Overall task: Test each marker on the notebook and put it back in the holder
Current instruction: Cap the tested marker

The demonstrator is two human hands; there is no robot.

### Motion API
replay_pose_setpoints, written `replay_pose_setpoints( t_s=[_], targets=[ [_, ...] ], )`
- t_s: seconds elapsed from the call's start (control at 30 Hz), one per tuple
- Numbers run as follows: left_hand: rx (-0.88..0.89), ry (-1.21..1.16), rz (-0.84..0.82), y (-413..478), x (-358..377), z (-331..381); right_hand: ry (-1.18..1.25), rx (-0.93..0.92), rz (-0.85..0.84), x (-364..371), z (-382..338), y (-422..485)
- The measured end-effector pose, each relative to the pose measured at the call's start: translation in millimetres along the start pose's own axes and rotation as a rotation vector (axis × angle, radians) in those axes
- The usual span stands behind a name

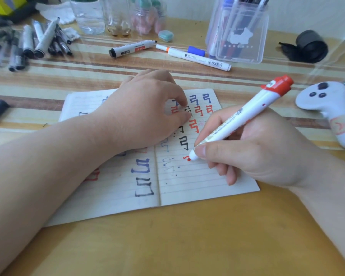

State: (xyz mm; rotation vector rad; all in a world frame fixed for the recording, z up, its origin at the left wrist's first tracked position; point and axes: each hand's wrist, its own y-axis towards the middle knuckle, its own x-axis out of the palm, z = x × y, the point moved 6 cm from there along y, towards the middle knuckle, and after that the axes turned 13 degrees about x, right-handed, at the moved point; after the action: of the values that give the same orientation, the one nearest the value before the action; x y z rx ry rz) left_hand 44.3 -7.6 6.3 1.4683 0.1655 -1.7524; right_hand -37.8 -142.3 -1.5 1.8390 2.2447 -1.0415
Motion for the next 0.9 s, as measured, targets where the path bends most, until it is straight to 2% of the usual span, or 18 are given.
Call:
replay_pose_setpoints(
  t_s=[0.17, 0.3, 0.37, 0.47, 0.6, 0.8, 0.9],
  targets=[
    [-0.012, 0.001, -0.004, 0, 0, 0, -0.029, -0.106, 0.072, -8, -9, -6],
    [-0.013, 0.000, -0.002, 0, -1, 1, -0.105, 0.059, 0.106, -3, 8, 5],
    [-0.013, -0.005, 0.000, 0, -1, 0, -0.101, 0.081, 0.124, -2, 8, 5],
    [-0.008, -0.003, 0.008, 0, -1, 1, -0.056, -0.003, 0.133, -7, 0, -1],
    [-0.007, -0.004, 0.008, -1, 0, 1, -0.060, -0.013, 0.134, -7, -1, -2],
    [-0.010, 0.003, 0.000, -1, -1, 1, -0.019, -0.165, 0.060, -11, -14, -12],
    [-0.004, 0.002, 0.006, -1, -1, 1, -0.040, -0.104, 0.062, -8, -7, -6]
  ],
)
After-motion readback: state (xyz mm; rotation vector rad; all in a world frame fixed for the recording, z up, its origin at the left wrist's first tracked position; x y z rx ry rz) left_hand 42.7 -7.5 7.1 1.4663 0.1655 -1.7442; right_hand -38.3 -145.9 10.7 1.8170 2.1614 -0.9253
